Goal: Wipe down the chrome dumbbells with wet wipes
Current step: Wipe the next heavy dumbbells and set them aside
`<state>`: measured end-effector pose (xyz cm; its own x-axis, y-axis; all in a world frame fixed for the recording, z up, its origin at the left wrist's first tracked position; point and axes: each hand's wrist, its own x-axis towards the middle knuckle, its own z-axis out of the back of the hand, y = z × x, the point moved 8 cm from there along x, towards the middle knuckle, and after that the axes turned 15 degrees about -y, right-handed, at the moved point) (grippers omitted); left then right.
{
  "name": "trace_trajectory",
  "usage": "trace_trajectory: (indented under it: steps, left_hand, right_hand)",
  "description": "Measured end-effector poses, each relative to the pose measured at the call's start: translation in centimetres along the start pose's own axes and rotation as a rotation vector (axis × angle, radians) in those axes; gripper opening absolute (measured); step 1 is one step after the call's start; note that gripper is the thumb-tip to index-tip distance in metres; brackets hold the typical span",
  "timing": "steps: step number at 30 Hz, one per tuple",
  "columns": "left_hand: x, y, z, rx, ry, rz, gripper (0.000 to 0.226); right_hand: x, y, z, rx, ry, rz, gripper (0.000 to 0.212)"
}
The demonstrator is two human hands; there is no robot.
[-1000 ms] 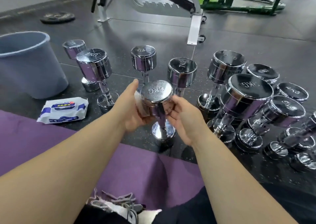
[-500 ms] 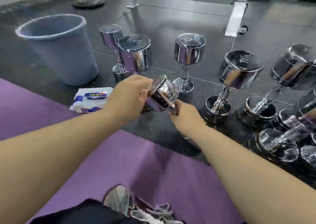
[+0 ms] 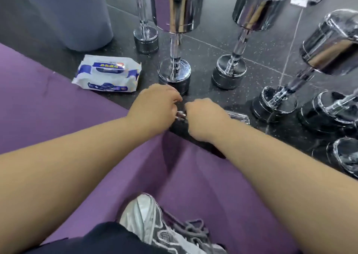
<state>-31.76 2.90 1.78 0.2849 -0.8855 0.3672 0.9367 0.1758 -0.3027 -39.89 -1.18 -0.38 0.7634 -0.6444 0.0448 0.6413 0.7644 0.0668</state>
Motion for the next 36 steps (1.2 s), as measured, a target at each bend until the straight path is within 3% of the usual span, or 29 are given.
trace_trajectory:
  steps: [2,4,6,9,11,13,15,16,18,20,22,24,27,29,31,34,36]
  left_hand:
    - [0.1,-1.8,-1.6,0.273,0.110,-0.180,0.041]
    - [-0.1,-3.4,-3.2,0.472,0.193,-0.301,0.023]
    - [-0.1,-4.2,-3.8,0.515,0.196,-0.287,0.018]
    - [-0.4,-5.4,-5.5,0.328,0.268,-0.265,0.013]
    - [-1.1,-4.9,-6.2,0.202,0.413,-0.247,0.036]
    - [-1.0,-4.2,-6.1,0.341,0.407,-0.344,0.045]
    - [-0.8,-4.2,-5.5,0.641,0.377,-0.447,0.030]
    - [-0.6,-4.4,-5.2,0.682,0.386,-0.444,0.026]
    - [0.2,-5.0,-5.3,0.533,0.420,-0.306,0.029]
    - [1.4,-5.9,-5.7,0.154,0.401,-0.034,0.042]
    - [2.3,-7.3,-6.6,-0.075,0.432,0.079,0.039]
    - [2.4,-7.8,-7.0,0.110,0.562,-0.069,0.036]
    - [1.4,-5.2,-5.9,0.720,0.652,-0.560,0.027]
    - [1.5,-2.9,-5.3,0.836,0.638,-0.637,0.020]
    - [1.9,-2.9,-5.6,0.697,0.606,-0.514,0.022]
    - [2.0,-6.3,-7.6,0.209,0.508,-0.088,0.021]
    - [2.3,-7.8,-8.6,0.063,0.455,-0.039,0.016]
  right_hand:
    - [-0.6,-1.5,1.5,-0.075,-0.046,0.063,0.032]
    - [-2.1,-5.3,1.7,0.022,-0.037,-0.047,0.036]
    - [-3.9,-8.0,1.4,0.299,-0.106,-0.218,0.034]
    - [-4.9,-8.9,1.0,0.517,-0.391,-0.343,0.029]
    - [-5.3,-8.9,0.9,0.509,-0.535,-0.432,0.029]
    - [-5.5,-9.1,0.9,0.475,-0.587,-0.457,0.033]
    - [-5.3,-9.4,0.5,0.461,-0.574,-0.456,0.038]
    - [-5.2,-9.4,0.5,0.466,-0.581,-0.450,0.040]
    - [-5.0,-9.6,0.6,0.486,-0.605,-0.456,0.039]
    - [-4.8,-9.9,0.2,0.503,-0.590,-0.472,0.038]
    - [-4.6,-10.3,0.0,0.508,-0.576,-0.481,0.042]
    - [-4.2,-10.9,0.0,0.545,-0.561,-0.516,0.043]
    - [-3.8,-11.4,-0.1,0.610,-0.506,-0.566,0.038]
    - [-3.7,-11.5,0.0,0.619,-0.481,-0.578,0.038]
    - [-3.9,-11.5,0.0,0.620,-0.492,-0.578,0.038]
    - [-4.0,-11.2,0.0,0.609,-0.514,-0.564,0.037]
    - [-3.9,-11.4,0.0,0.610,-0.517,-0.572,0.038]
